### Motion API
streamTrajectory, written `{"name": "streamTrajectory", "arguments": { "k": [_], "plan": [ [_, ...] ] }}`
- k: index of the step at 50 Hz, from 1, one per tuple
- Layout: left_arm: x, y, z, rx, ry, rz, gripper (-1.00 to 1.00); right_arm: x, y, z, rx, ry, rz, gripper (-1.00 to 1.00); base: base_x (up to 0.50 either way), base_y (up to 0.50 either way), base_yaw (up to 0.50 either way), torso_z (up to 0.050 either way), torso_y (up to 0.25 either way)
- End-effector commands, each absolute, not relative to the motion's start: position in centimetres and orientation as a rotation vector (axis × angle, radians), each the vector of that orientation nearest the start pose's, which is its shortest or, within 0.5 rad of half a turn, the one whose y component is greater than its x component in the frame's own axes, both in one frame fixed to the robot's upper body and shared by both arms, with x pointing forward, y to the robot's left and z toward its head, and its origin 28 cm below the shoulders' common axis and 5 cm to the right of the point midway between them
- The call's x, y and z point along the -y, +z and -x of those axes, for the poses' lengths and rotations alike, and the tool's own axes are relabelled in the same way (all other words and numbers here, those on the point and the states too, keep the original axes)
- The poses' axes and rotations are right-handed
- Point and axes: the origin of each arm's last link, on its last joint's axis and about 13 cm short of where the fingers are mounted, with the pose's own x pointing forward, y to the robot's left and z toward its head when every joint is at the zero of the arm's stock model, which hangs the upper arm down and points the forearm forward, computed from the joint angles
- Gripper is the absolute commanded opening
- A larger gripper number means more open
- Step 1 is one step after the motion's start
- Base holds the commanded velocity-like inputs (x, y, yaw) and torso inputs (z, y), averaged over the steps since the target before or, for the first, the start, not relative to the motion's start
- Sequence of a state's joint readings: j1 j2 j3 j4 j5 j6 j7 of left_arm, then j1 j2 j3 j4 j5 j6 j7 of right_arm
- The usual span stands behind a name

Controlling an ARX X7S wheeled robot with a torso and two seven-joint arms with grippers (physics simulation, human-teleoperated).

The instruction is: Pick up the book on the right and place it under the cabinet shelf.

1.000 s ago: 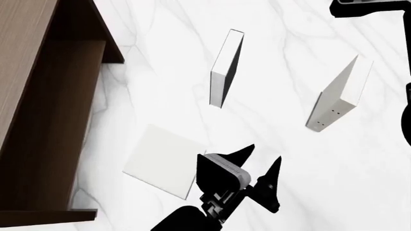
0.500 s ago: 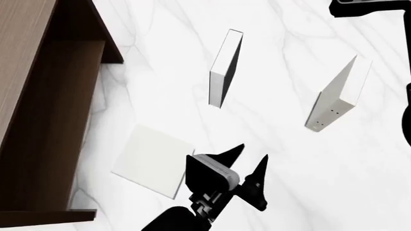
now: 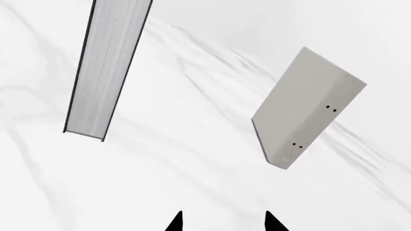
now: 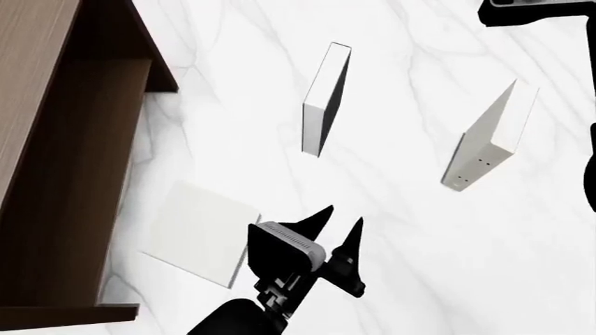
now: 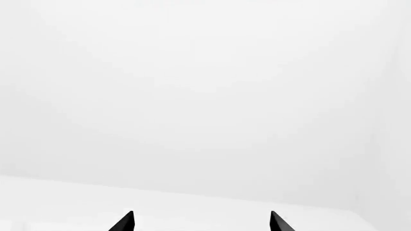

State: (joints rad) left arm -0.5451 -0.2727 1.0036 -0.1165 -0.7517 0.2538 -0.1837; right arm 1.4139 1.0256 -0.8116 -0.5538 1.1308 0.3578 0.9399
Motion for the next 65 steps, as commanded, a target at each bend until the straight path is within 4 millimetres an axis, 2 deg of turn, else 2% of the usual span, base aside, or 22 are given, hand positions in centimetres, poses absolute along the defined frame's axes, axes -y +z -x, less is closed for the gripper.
{"name": "streamTrajectory", "arguments": {
  "k": [1,46,65],
  "plan": [
    [-13.7,5.1,-25.8,-0.052,-0.397,0.314,1.0,14.4,34.5,-23.1,0.664,-0.121,0.152,1.0,0.0,0.0,0.0,0.0,0.0],
    [-17.3,5.0,-25.2,-0.082,-0.325,0.213,1.0,14.4,35.0,-22.6,0.673,-0.12,0.157,1.0,0.0,0.0,0.0,-0.001,-0.004],
    [-18.7,5.1,-25.5,-0.077,-0.271,0.188,1.0,14.5,34.6,-22.6,0.665,-0.124,0.154,1.0,0.0,0.0,0.0,-0.001,-0.005]
  ]
}}
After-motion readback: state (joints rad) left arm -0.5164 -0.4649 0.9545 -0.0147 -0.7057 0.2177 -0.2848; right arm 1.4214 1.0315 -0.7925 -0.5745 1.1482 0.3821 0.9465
